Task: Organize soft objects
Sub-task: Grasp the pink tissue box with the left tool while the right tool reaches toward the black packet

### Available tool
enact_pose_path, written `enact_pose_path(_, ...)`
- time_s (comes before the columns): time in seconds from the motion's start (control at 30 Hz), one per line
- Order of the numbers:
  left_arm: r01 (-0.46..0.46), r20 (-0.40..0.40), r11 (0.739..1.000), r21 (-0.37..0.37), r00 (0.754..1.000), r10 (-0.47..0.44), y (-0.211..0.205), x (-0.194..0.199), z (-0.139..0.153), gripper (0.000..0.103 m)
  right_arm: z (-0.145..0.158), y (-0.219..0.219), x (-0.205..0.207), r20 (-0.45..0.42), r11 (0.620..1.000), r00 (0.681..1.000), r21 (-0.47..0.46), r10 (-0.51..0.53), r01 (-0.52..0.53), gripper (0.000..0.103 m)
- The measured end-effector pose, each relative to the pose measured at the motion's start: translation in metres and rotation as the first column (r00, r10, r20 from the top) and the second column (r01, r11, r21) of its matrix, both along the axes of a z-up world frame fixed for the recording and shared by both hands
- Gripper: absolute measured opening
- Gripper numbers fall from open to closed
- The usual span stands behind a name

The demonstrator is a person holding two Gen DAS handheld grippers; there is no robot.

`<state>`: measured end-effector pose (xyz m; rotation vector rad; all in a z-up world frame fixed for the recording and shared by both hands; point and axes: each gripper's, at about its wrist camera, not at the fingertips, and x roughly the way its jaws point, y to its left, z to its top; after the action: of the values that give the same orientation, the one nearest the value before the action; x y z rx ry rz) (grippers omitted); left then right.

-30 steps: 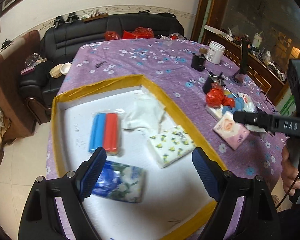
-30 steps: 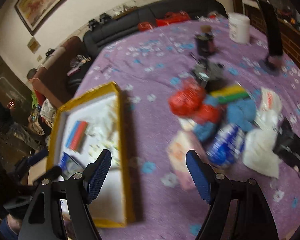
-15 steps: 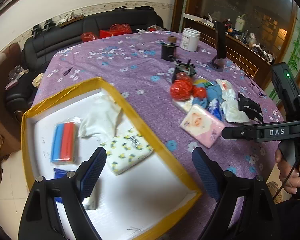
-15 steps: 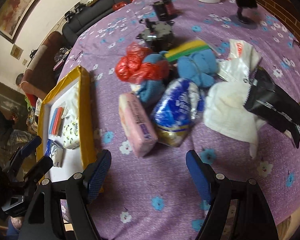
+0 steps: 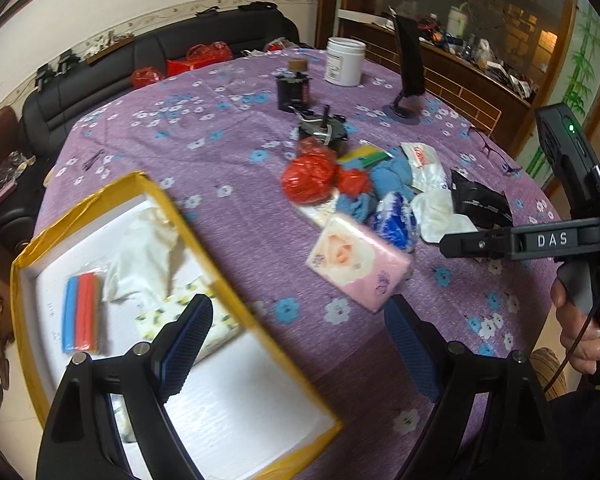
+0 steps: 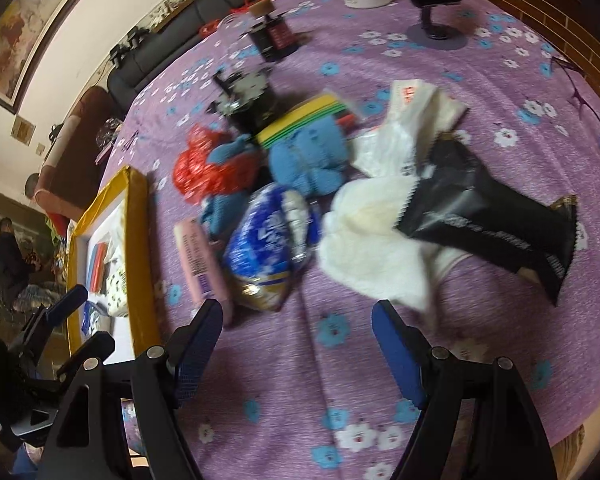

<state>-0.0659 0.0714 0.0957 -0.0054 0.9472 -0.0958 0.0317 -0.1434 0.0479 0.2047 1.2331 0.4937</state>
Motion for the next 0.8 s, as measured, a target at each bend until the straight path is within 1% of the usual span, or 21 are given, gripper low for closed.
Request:
enact_pose_path(0.2, 0.028, -0.034, 1.0, -0.002, 0.999, -0.028, -0.019, 0.015, -0.009, 0.087, 0.0, -0.033, 0.016, 0.013, 0.998, 0.998, -0.011, -0.055, 0.055, 0.081)
enact_pose_path(0.33, 0.032, -0.043, 0.999, -0.006, 0.999, -0.032, -0.029, 0.023, -0.012, 0.087, -0.001, -0.058, 0.031, 0.02, 0.993, 0.993, -0.027, -0.114, 0.114, 0.081)
enact_pose_path(0.57, 0.022, -0.068, 1.0, -0.01, 0.997, -0.023, -0.029, 0.027, -0.017, 0.087, -0.013, -0.085, 0.053, 0.007, 0.983, 0.983, -0.04, -0.181, 0.181, 0.081)
enact_pose_path(0.67, 0.026, -0.086, 0.999, -0.035, 0.996, -0.029, -0.027, 0.029, -0.018, 0.087, -0.019, -0.079, 0.057, -0.012, 0.986, 0.987, -0.043, -0.163, 0.162, 0.081)
enact_pose_path(0.8, 0.038, -0.09, 0.997, -0.068, 0.995, -0.045, -0.029, 0.033, -0.018, 0.087, -0.015, -0.051, 0.043, 0.004, 0.998, 0.999, -0.056, -0.035, 0.036, 0.081)
